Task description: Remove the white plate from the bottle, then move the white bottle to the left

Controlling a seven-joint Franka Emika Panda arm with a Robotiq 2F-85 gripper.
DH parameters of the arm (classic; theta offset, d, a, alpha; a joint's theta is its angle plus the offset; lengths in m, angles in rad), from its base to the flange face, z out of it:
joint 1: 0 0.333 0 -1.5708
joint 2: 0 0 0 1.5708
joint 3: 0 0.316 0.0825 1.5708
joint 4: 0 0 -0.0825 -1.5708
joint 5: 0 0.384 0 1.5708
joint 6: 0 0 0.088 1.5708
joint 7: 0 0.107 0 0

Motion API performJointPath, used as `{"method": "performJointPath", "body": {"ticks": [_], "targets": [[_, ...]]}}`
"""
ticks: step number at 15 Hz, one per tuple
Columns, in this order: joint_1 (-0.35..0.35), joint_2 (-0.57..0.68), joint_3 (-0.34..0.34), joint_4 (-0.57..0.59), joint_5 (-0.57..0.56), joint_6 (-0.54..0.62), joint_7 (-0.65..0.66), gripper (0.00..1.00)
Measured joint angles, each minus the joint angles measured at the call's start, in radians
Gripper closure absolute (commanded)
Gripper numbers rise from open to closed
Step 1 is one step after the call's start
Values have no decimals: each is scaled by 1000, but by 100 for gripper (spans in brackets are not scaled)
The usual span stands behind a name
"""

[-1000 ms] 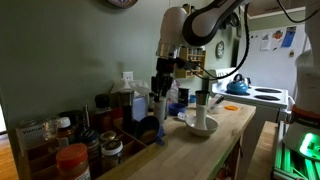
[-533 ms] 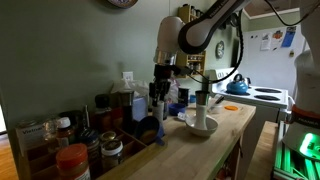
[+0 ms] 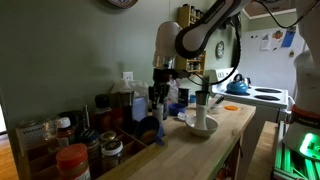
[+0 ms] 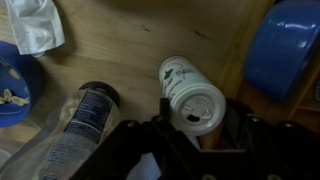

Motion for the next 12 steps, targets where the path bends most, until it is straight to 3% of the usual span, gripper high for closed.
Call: {"method": "performJointPath", "body": {"ticks": [3,9,12], "targets": [[3,1,-1,4,3,0,-2,1],[4,-45,-1,15,25,-4,-2,0],[2,-101,0,14,89,-54,-4,0]]}}
